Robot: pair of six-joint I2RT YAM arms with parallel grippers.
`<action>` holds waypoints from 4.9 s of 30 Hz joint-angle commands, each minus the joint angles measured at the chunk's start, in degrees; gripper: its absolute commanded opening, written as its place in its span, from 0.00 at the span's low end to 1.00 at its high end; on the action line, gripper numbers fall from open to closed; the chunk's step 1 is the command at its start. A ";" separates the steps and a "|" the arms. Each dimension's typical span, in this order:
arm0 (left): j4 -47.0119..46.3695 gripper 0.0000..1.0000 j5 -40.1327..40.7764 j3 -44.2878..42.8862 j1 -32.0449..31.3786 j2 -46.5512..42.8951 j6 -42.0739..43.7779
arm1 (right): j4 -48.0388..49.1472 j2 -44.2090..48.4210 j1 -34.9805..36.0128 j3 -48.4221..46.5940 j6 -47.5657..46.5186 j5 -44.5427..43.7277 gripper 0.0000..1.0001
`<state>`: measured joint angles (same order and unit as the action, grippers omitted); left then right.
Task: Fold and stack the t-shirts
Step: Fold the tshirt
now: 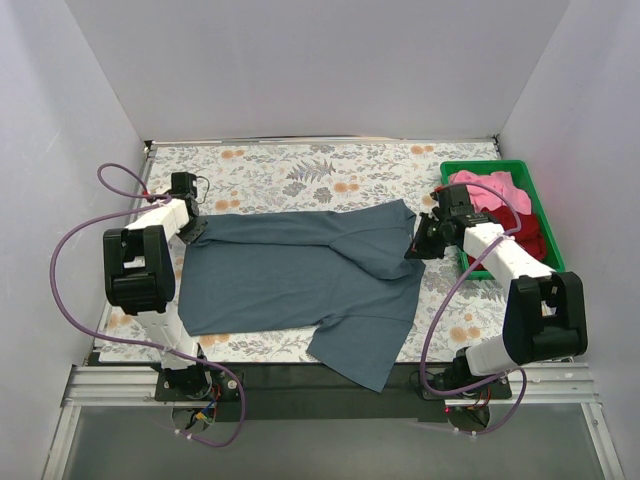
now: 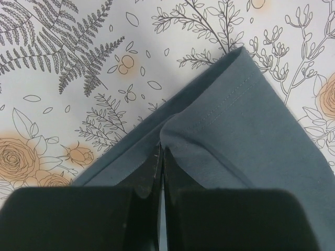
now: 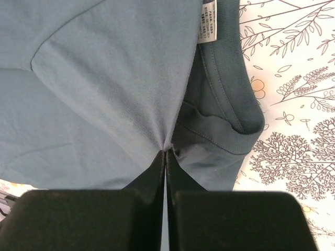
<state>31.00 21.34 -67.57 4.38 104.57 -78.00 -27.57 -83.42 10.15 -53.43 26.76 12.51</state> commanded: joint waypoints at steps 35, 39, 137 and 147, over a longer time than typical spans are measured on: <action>-1.22 0.00 -1.92 2.55 0.54 -8.16 2.23 | -3.89 2.29 -0.13 -4.31 -2.68 -1.97 0.01; 0.28 0.00 -2.09 -0.88 1.68 -8.69 5.39 | -6.96 2.73 -0.48 -6.60 -3.47 -1.27 0.01; -6.84 0.83 -10.18 6.65 -20.90 -18.34 8.12 | 11.93 -9.40 19.25 -13.37 -31.23 -22.51 0.36; -10.17 0.83 -8.95 22.65 -21.70 -29.16 7.33 | 11.05 -15.98 31.86 -11.96 -39.68 -31.67 0.33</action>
<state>22.74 11.25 -46.41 -17.26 77.36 -70.74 -15.90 -97.69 40.86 -64.97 -8.78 -13.06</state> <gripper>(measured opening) 0.826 0.336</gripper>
